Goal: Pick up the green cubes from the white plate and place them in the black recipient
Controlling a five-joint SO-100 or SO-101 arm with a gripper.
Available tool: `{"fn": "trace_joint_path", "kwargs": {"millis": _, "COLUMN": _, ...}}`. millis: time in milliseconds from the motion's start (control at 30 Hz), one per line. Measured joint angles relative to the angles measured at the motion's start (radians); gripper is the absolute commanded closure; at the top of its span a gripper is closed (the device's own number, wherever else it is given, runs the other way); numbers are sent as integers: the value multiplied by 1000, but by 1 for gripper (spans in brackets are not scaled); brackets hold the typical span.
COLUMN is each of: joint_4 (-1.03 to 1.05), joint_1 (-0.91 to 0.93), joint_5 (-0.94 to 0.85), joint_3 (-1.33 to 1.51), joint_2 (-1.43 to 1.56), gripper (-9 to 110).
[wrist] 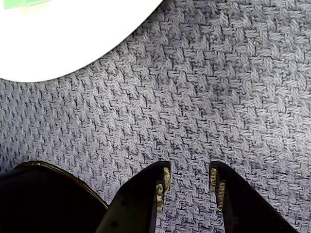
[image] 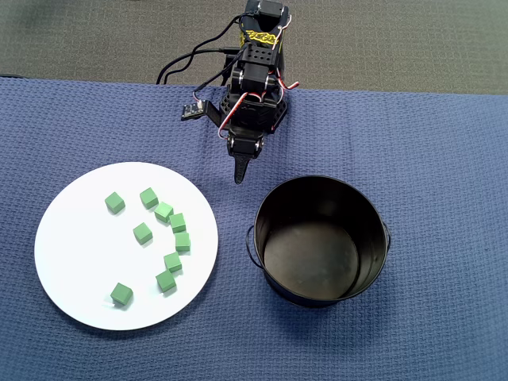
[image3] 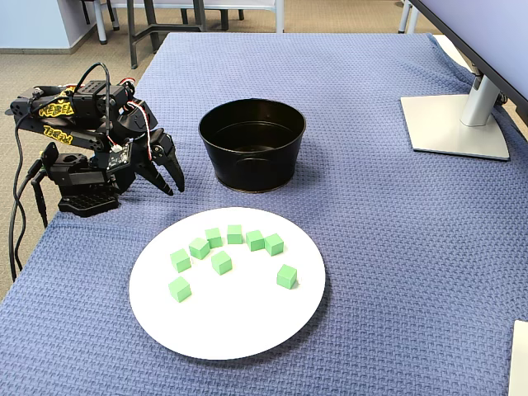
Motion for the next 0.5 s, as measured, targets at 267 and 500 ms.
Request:
{"fn": "trace_joint_path", "kwargs": {"millis": 267, "joint_4": -49, "joint_1": -71, "joint_5": 2, "joint_3": 43, "joint_2": 95, "gripper": 101}}
{"fn": "trace_joint_path", "kwargs": {"millis": 500, "joint_4": -60, "joint_1": -74, "joint_5": 2, "joint_3": 43, "joint_2": 112, "gripper": 101}}
